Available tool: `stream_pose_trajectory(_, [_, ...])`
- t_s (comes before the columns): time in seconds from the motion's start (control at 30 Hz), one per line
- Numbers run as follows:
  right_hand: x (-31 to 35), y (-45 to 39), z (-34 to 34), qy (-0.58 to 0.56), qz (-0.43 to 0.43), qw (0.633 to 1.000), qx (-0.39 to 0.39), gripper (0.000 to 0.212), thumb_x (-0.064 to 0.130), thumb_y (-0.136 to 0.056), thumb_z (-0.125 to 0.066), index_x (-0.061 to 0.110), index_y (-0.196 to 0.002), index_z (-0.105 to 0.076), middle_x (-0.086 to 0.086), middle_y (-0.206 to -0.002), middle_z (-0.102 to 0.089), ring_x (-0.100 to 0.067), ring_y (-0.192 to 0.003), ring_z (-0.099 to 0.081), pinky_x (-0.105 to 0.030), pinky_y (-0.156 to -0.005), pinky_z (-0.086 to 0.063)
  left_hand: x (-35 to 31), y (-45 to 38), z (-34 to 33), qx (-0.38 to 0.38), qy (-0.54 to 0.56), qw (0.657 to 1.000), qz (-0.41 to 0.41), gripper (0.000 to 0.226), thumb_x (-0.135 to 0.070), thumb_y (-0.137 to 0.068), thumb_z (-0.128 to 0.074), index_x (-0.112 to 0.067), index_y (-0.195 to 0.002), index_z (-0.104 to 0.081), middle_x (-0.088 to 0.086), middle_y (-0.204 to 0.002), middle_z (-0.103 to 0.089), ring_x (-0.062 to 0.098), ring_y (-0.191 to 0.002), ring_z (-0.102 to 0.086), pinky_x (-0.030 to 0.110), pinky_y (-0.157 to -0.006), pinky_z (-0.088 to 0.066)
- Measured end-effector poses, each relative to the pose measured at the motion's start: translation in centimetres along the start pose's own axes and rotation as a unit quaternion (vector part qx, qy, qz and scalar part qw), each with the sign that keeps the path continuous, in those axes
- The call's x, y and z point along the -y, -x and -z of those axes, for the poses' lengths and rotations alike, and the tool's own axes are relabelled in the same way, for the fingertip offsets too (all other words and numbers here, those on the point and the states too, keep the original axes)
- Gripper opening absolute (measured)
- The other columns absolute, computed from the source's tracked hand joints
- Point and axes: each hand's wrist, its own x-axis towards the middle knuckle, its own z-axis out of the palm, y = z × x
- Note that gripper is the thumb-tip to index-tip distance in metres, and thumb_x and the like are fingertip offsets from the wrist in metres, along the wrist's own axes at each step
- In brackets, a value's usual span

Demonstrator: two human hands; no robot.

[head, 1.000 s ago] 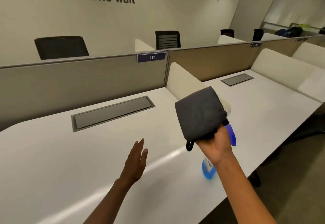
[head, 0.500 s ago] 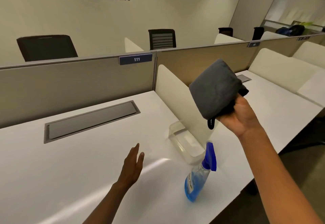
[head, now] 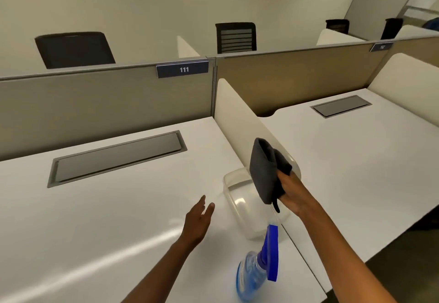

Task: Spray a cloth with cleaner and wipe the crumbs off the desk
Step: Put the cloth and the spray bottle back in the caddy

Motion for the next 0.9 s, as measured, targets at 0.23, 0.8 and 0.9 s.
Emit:
stream_pose_trajectory(0.23, [-4.2,-2.0,0.7,0.317,0.096,0.941,0.073,0.038,0.027,-0.095,-0.056,0.035,-0.131,-0.045,0.009,-0.123,-0.058,-0.008,-0.114,-0.057,-0.020,-0.092,-0.046,-0.8,-1.6,-2.9,0.015,-0.038,0.999,0.021,0.055,-0.045,-0.091,-0.058,-0.015,-0.137,-0.050,0.010,-0.138,-0.056,0.013,-0.105,-0.056,0.028,-0.093,-0.051])
stream_pose_trajectory(0.8, [-11.5,-4.6,1.9,0.734,0.060,0.665,0.119,0.060,0.029,-0.082,-0.069,0.031,-0.131,-0.035,0.001,-0.150,-0.027,-0.029,-0.121,-0.045,-0.039,-0.102,-0.044,-2.2,-3.4,-6.8,0.002,-0.028,0.999,0.028,0.029,-0.034,-0.092,-0.060,-0.006,-0.094,-0.058,0.018,-0.106,-0.066,0.029,-0.091,-0.069,0.035,-0.077,-0.061])
stream_pose_trajectory(0.9, [-10.6,-4.5,2.2,0.733,0.034,0.661,0.157,0.069,0.054,-0.077,-0.066,0.031,-0.134,-0.035,0.003,-0.155,-0.020,-0.029,-0.128,-0.041,-0.040,-0.105,-0.042,-2.3,-3.4,-6.7,0.004,-0.006,1.000,0.031,0.025,-0.032,-0.092,-0.061,-0.008,-0.088,-0.055,0.021,-0.103,-0.066,0.029,-0.089,-0.070,0.028,-0.070,-0.061])
